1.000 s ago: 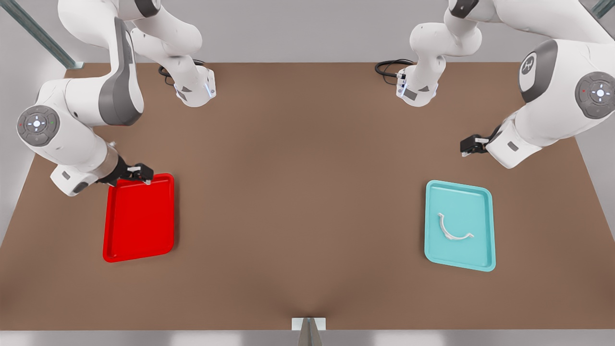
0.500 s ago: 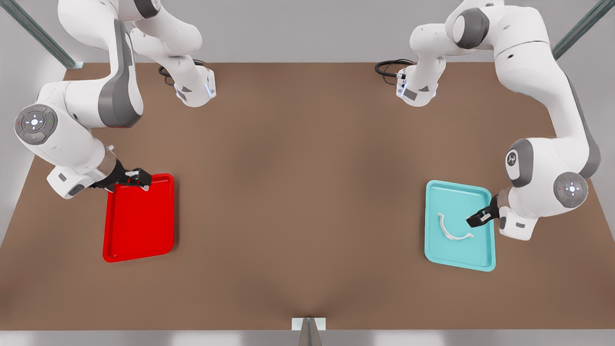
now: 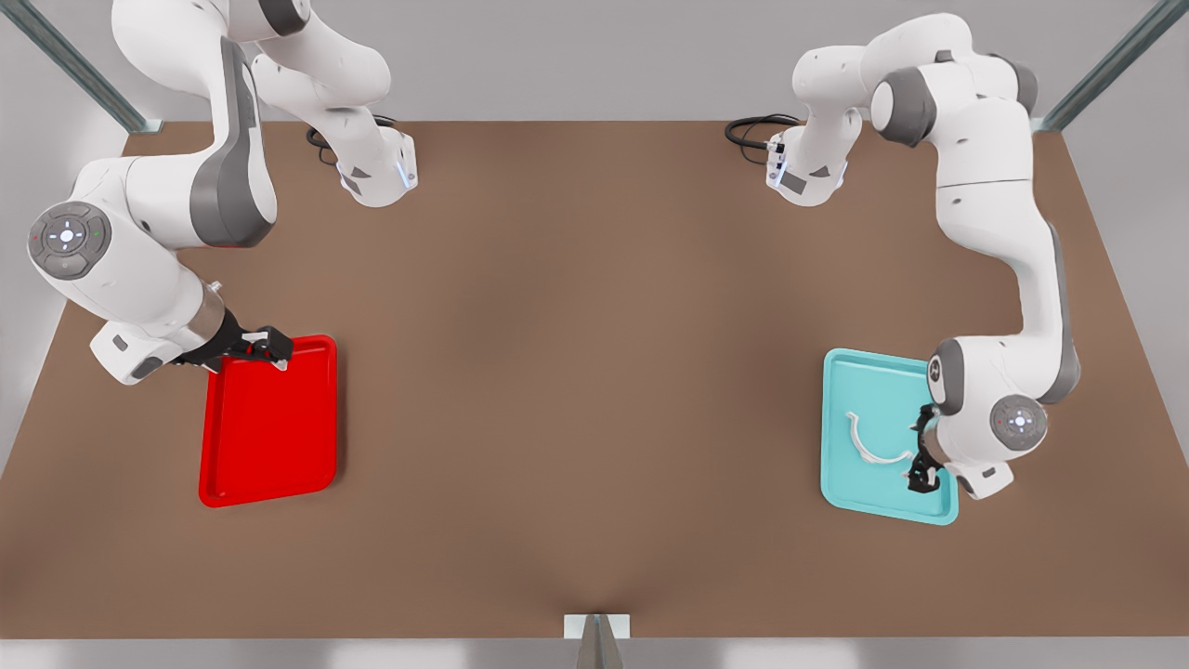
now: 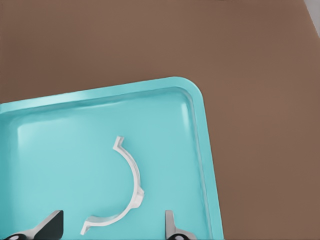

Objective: Take the drainage pipe clamp from the left arm, pass it to the right arm, and place it in the plate on the right side

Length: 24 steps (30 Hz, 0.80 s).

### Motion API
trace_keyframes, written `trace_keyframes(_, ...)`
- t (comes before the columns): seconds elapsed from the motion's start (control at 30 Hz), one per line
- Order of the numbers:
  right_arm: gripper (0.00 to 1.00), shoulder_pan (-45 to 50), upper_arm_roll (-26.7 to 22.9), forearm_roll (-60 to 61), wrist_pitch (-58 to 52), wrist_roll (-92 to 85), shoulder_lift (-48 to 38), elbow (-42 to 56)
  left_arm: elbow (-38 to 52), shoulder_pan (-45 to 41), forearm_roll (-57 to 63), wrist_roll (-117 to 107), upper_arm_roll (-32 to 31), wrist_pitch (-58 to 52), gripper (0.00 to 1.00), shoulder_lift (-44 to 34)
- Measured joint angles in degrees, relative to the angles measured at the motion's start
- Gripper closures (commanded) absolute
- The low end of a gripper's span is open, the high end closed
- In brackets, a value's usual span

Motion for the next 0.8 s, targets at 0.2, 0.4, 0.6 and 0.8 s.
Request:
trace_keyframes(0.2,0.0,0.0,0.0,0.01,0.01,0.05,0.01,0.01,-3.67,0.88,0.63,-15.32,0.03,4.45,0.03,2.47)
trace_keyframes(0.4,0.0,-0.09,0.0,0.0,0.04,0.03,0.0,0.0,-5.09,1.57,0.75,-25.57,-0.11,9.51,0.03,4.83)
trace_keyframes(0.6,0.0,-0.09,0.0,0.02,0.02,-0.05,0.02,0.0,-5.1,2.71,0.71,-31.53,-0.13,12.67,0.04,6.75)
trace_keyframes(0.8,0.0,-0.09,0.0,0.02,0.02,-0.11,0.05,-0.01,-5.03,3.4,0.17,-34.78,-0.21,14.15,0.35,7.25)
